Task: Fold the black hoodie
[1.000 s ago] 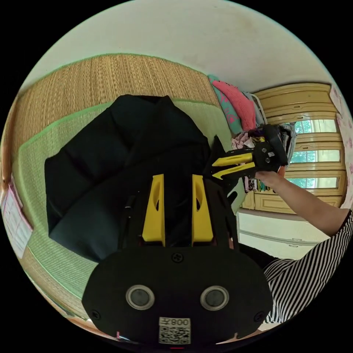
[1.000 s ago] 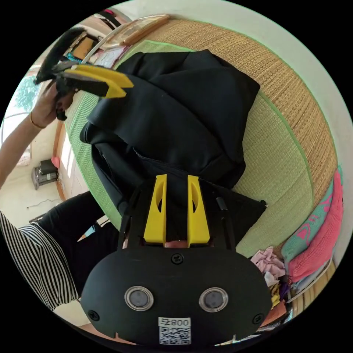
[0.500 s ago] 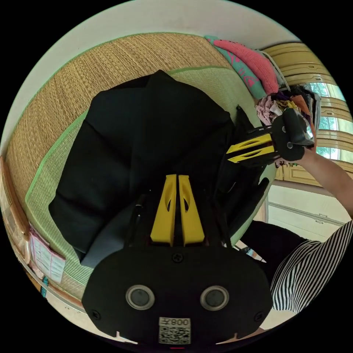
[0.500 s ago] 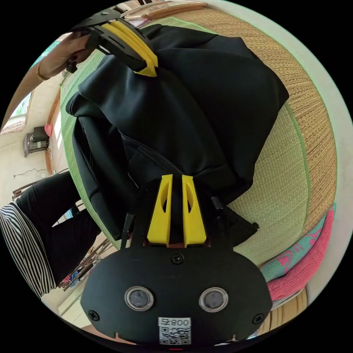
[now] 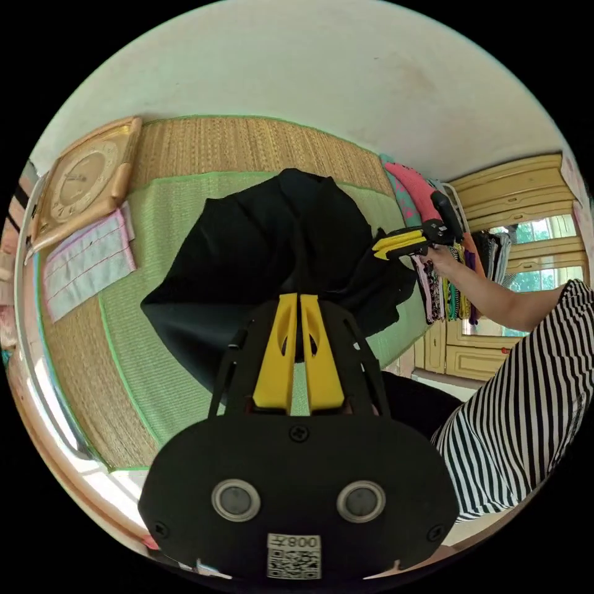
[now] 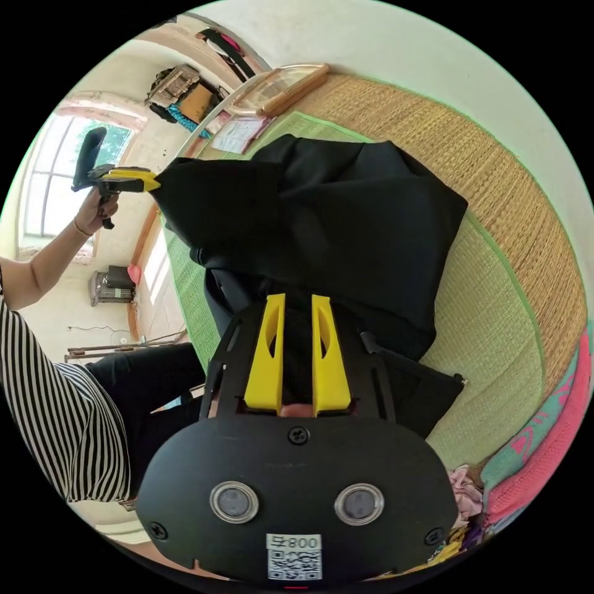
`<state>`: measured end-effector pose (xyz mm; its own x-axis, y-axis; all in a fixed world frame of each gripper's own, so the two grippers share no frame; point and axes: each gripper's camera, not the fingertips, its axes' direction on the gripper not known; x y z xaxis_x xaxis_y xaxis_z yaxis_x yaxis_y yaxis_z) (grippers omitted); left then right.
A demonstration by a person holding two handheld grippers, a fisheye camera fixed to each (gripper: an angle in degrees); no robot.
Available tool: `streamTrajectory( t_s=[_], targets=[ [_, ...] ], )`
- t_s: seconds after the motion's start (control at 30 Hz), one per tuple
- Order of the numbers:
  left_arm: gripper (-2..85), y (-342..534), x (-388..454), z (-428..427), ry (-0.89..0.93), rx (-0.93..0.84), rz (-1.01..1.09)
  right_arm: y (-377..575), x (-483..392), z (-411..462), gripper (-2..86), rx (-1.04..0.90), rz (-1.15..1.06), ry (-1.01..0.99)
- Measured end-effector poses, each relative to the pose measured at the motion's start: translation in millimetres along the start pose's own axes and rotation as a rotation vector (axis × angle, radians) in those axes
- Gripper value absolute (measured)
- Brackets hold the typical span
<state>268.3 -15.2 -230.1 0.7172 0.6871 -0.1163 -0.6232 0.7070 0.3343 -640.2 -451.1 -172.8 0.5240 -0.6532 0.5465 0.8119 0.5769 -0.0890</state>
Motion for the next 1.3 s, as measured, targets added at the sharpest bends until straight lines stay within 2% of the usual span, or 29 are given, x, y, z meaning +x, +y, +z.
streamTrajectory(
  t_s=[0.17,0.2,0.27,0.33,0.43,0.53,0.57,0.63,0.7,0.83,0.93,1.0,1.1,1.2,1.3],
  targets=[
    [1.6,97.1,-99.2,-51.8,-0.149,0.121,-0.362,-55.1,-70.8,45.0,10.2,-0.065,-0.231,0.069],
    [1.9,128.0,-127.3,-54.4,-0.169,0.15,-0.509,-64.5,-88.6,65.3,10.8,-0.112,-0.297,0.092],
    [2.2,177.6,-162.4,-50.1,-0.129,0.195,-0.707,-73.2,-112.2,99.2,11.6,-0.212,-0.389,0.132],
    [2.5,238.3,-185.2,-31.6,0.01,0.297,-0.904,-73.8,-129.8,129.3,12.3,-0.307,-0.464,0.201],
    [2.5,278.8,-187.5,5.4,0.182,0.342,-0.979,-67.8,-145.2,146.4,11.0,-0.323,-0.518,0.336],
    [1.9,282.8,-185.6,46.8,0.347,0.295,-0.956,-69.9,-140.9,142.6,6.7,-0.315,-0.457,0.339],
    [1.8,280.7,-185.4,53.5,0.375,0.286,-0.944,-72.3,-134.8,136.2,3.4,-0.3,-0.412,0.304],
    [1.2,265.9,-185.1,72.6,0.456,0.259,-0.872,-76.3,-122.6,124.1,2.4,-0.296,-0.338,0.234],
    [0.8,250.9,-185.7,80.5,0.488,0.235,-0.809,-76.5,-106.5,93.3,1.6,-0.24,-0.259,0.151],
    [0.7,216.2,-188.9,83.1,0.521,0.21,-0.666,-65.0,-70.5,6.2,1.1,-0.068,-0.157,0.115],
    [1.3,195.2,-192.6,78.7,0.521,0.208,-0.584,-38.8,-3.0,-94.2,1.1,0.112,0.032,0.204],
    [2.2,182.9,-195.6,78.3,0.525,0.217,-0.542,3.5,67.1,-173.8,1.6,0.282,0.255,0.222],
    [5.2,156.1,-199.9,88.7,0.533,0.186,-0.493,74.9,143.6,-225.4,2.9,0.4,0.547,0.264],
    [8.3,119.1,-201.1,110.9,0.552,0.129,-0.452,131.3,184.8,-214.0,5.0,0.397,0.71,0.194],
    [9.8,76.6,-197.9,141.3,0.546,0.053,-0.427,143.6,187.0,-156.1,7.1,0.292,0.717,0.116]
  ],
)
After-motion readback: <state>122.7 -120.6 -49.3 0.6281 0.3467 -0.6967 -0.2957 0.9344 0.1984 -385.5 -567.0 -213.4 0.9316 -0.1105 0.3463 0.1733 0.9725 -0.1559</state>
